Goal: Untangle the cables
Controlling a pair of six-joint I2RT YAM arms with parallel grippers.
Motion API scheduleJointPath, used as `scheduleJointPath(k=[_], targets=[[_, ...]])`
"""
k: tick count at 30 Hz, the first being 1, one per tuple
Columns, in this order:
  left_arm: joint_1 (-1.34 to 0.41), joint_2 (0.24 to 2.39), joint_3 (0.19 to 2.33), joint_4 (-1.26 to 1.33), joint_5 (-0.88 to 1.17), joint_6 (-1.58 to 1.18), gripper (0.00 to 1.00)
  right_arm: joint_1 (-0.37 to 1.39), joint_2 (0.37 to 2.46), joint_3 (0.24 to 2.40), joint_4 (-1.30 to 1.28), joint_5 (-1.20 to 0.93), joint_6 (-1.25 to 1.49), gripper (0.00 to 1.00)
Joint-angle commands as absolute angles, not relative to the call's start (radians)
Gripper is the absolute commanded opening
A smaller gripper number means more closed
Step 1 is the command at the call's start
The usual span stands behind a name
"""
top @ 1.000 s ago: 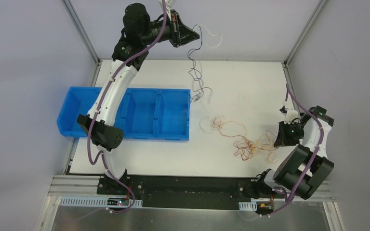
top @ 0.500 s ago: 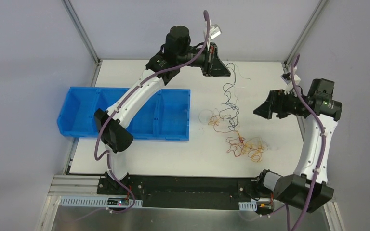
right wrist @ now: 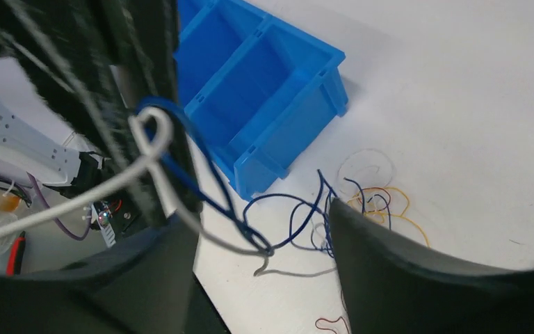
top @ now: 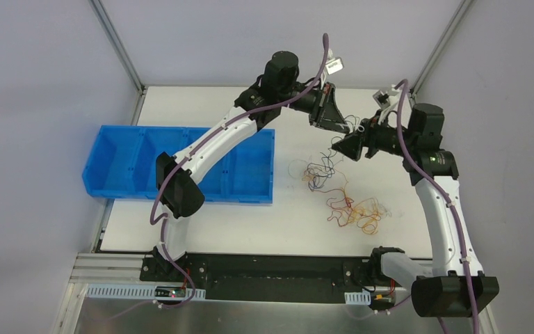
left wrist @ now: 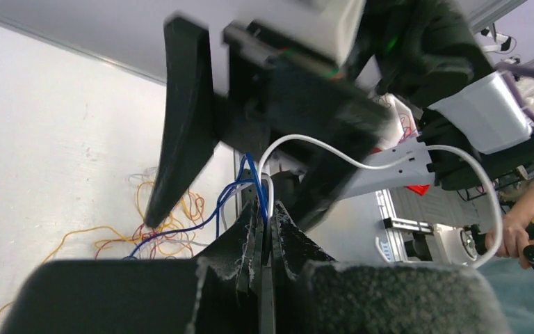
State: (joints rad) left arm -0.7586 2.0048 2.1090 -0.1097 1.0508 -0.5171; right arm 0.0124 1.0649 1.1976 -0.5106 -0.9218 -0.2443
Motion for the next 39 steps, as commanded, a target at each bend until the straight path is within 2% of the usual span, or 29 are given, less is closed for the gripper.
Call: scheduleJointPath(k=[1, 3, 8, 9, 10, 12, 13, 15, 21, 29, 35, 39], targets=[[-0.753, 1.986, 2.172, -0.009, 1.092, -0.586, 0.00, 0.066, 1.070, 1.152, -0.310, -0.843, -0.175, 0.56], [-0.739, 1.979, 2.166, -0.009, 1.061, -0.598, 0.00, 0.067, 1.072, 1.158, -0.327, -0.840, -0.189, 0.37], [-0.668, 1.960, 2.178, -0.055, 0.952, -0.556, 0.02, 0.067, 1.064, 1.191, -0.469, -0.899, -0.210, 0.01], [-0.658, 1.956, 2.180, -0.067, 0.945, -0.541, 0.07, 0.067, 1.059, 1.196, -0.475, -0.910, -0.190, 0.00], [-0.651, 1.950, 2.178, -0.076, 0.944, -0.531, 0.17, 0.067, 1.054, 1.201, -0.475, -0.923, -0.171, 0.00], [-0.632, 1.927, 2.145, -0.098, 0.966, -0.502, 0.46, 0.067, 1.047, 1.222, -0.483, -0.942, -0.139, 0.00], [-0.620, 1.906, 2.111, -0.112, 0.974, -0.474, 0.55, 0.067, 1.044, 1.236, -0.491, -0.950, -0.128, 0.00], [-0.591, 1.843, 2.005, -0.122, 0.986, -0.414, 0.64, 0.066, 1.042, 1.260, -0.514, -0.958, -0.115, 0.00], [-0.589, 1.679, 1.748, -0.196, 0.992, -0.140, 0.70, 0.066, 1.048, 1.290, -0.486, -0.985, -0.018, 0.00], [-0.708, 1.672, 1.740, -0.176, 0.975, -0.055, 0.71, 0.066, 1.067, 1.296, -0.417, -1.005, 0.122, 0.00], [-0.744, 1.688, 1.721, -0.051, 0.948, -0.125, 0.66, 0.067, 1.068, 1.291, -0.403, -1.024, 0.171, 0.00], [-0.745, 1.715, 1.744, -0.004, 0.937, -0.180, 0.54, 0.067, 1.064, 1.292, -0.424, -1.035, 0.166, 0.00]])
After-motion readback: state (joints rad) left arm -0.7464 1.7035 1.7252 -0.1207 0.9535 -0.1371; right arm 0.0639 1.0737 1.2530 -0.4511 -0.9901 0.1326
